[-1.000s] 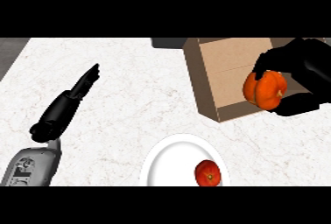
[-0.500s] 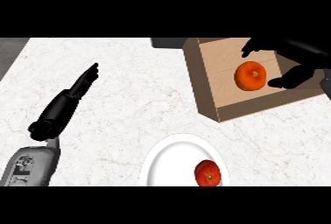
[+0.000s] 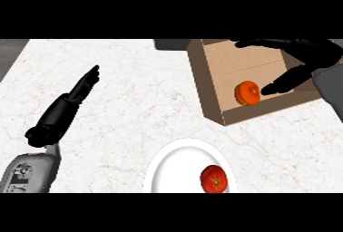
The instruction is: Pick the squash from the plate and place it in the cardboard box
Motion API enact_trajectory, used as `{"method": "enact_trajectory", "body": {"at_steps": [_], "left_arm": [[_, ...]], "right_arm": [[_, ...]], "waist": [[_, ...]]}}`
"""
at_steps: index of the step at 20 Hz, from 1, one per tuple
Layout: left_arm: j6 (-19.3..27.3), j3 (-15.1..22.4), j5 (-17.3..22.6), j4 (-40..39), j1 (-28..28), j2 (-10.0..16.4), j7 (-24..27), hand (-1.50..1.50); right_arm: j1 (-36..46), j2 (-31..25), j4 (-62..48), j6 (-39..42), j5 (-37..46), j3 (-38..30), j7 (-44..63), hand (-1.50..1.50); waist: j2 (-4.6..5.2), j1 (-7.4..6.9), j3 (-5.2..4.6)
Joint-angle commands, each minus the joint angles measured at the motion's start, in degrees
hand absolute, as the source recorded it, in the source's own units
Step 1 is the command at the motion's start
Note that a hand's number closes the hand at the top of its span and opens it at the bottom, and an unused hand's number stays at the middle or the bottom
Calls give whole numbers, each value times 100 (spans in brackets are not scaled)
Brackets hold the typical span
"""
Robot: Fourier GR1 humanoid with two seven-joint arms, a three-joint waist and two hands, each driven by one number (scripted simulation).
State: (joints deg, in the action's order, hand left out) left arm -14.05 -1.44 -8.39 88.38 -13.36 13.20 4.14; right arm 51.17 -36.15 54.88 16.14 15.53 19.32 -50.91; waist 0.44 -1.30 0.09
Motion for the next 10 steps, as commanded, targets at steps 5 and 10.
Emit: {"method": "enact_trajectory", "body": {"at_steps": [5,10], "left_arm": [[-177,-43,142,71,51,73,-74,0],[64,68,-80,-98,-248,-118,-34,0]], "right_arm": [[360,365,-1065,2072,-2405,-1127,874,-150],[1028,151,-2176,2376,-2836,-1623,1052,-150]], "waist": [[-7,-61,-12],[70,-140,-3]]}}
